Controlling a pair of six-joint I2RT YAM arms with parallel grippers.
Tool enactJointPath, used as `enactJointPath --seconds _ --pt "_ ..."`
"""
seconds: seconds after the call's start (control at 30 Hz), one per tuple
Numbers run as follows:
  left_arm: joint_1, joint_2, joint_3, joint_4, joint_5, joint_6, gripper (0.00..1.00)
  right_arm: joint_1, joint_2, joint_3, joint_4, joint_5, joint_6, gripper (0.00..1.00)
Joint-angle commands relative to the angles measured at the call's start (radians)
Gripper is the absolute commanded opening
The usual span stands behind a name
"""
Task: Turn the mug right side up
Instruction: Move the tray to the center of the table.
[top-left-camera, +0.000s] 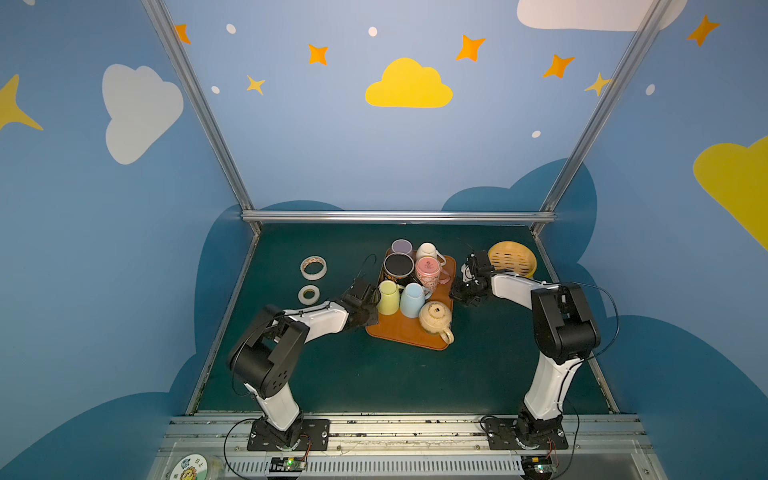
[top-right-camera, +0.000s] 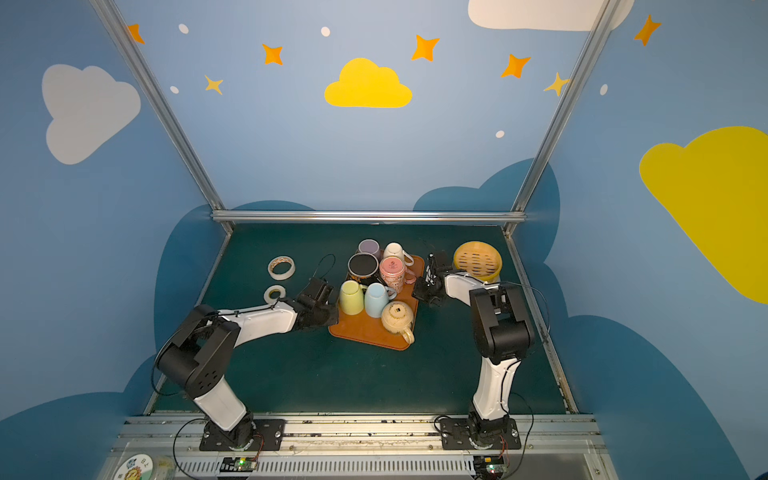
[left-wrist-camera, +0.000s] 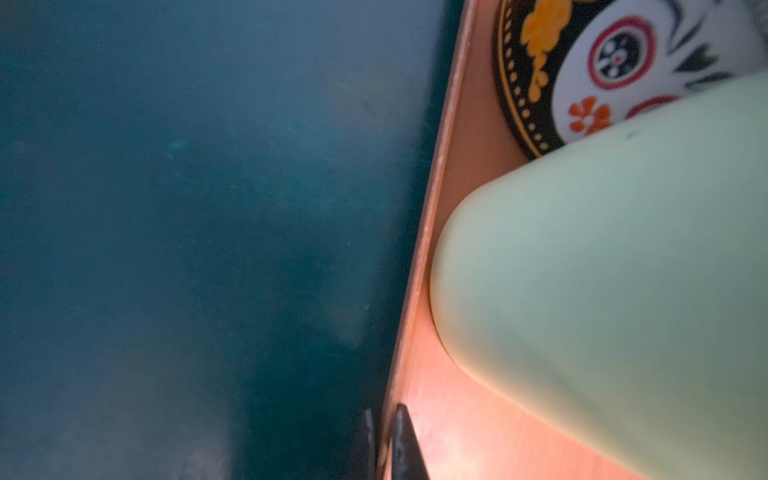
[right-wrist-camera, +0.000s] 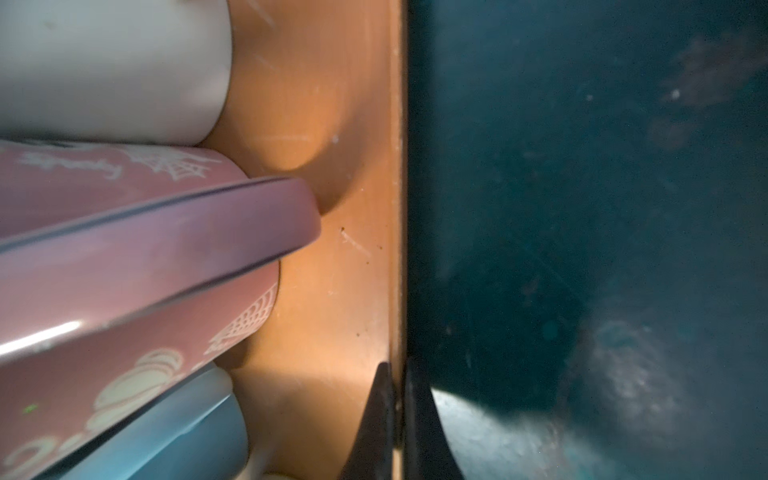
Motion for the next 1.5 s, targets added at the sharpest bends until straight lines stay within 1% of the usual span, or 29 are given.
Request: enactJointPath --seconds 0.0,0.27,0.57,0.83,1.03,1.17,1.3,1.47 --pt "-0.055 -0.061 -0.063 -0.093 0.044 -0.09 0.04 0.056 0.014 -0.05 -0.018 -0.07 -0.004 0.0" --pt "-0.097 -0.206 -0.202 -0.073 0.015 -0.15 0.04 0.105 -0.009 -0.09 -0.011 -0.087 -0.01 0.0" --pt "-0.109 -0.364 -0.395 -0.039 -0.006 -0.228 0.04 0.155 -0.07 -0.162 -0.008 -0.091 -0.006 0.0" --pt "-0.118 -0.572 -0.519 -0.108 -0.04 -0.273 0.04 0.2 -0.113 -0.241 0.021 -0.103 0.007 0.0" --pt "-0.14 -0.672 -0.573 -0.144 -0.041 -0.317 0.04 0.239 -0.143 -0.302 0.05 -0.111 0.03 0.0" --pt "-0.174 -0.702 -0.594 -0.159 -0.05 -0.349 0.04 0.259 -0.172 -0.342 0.065 -0.107 0.046 0.0" --pt "-0.237 -0.717 -0.607 -0.177 -0.091 -0.398 0.04 0.277 -0.199 -0.379 0.075 -0.102 0.06 0.0" --pt "-0.303 -0.756 -0.625 -0.203 -0.129 -0.454 0.04 0.289 -0.273 -0.453 0.08 -0.084 0.081 0.0"
